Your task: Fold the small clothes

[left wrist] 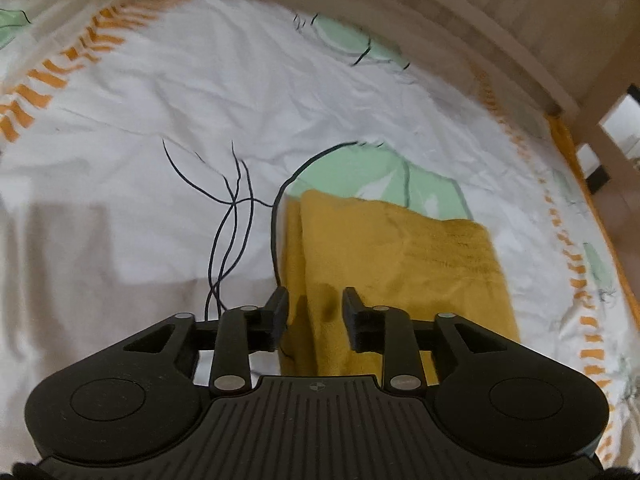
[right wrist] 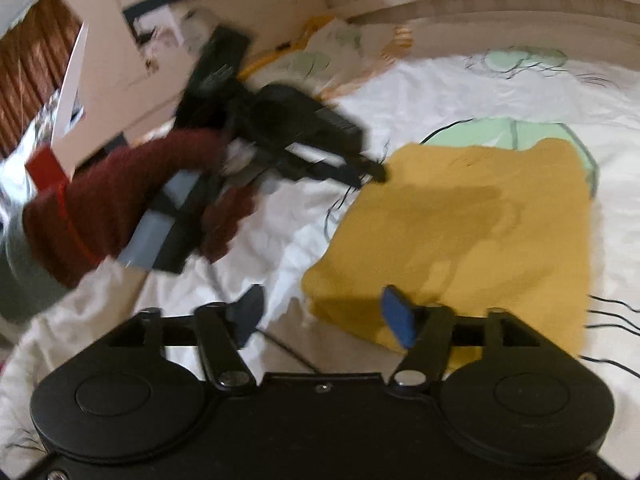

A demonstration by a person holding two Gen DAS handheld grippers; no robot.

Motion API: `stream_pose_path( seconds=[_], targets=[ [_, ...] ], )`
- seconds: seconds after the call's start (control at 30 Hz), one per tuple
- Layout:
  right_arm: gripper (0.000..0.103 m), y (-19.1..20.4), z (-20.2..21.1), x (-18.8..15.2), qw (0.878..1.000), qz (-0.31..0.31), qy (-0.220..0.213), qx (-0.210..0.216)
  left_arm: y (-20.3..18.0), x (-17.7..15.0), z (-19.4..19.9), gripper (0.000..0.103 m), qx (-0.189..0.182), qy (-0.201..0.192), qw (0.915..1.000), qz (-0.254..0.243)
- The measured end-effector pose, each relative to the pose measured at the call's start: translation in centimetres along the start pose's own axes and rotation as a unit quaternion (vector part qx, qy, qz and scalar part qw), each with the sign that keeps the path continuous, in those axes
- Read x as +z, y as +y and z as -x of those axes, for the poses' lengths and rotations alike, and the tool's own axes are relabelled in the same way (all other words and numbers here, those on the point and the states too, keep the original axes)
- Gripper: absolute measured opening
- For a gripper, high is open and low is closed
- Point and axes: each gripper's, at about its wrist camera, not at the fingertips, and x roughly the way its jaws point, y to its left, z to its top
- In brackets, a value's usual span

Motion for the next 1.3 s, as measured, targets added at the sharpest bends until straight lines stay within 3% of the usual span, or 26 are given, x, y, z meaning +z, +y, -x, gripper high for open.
stream_pose_path(
  seconds=[0.1,0.17,0.37,0.63,0.87,1.07,1.3],
  targets=[
    [0.083,-1.6,2.1,0.2,0.999,-0.029,-0.021,-0.016,-0.2,-1.2,2.0,0.048,-0.025,-0.007,0.9997,0.002],
    [0.099,-3.2,3.2,0.4,0.998,-0.052,-0.032,-0.026,-0.6,-2.2,2.9,0.068,-0.037,-0.007,0.9993,-0.002],
    [0.103,-7.3,5.2,0.3,0.988,-0.134,-0.058,-0.052,-1.8,-5.4,4.0,0.085,-0.044,0.004,0.999,-0.011],
    [0.103,-13.1,4.5,0.8,0.97,-0.235,-0.05,-0.035,-1.8,-7.4,2.0,0.093,-0.04,0.028,0.9988,0.002],
    [0.103,-16.2,1.6,2.3,0.966,-0.257,-0.037,-0.009,-1.6,-8.0,0.1,0.095,-0.045,0.048,0.9978,0.005],
    [0.103,-18.6,-1.7,3.2,0.963,-0.267,-0.017,0.016,-1.9,-7.4,-1.4,0.099,-0.077,0.06,0.9952,0.011],
    [0.103,-20.3,-3.9,4.0,0.958,-0.281,-0.023,0.054,-2.0,-7.2,-2.5,0.099,-0.123,0.06,0.9902,0.028]
  ],
)
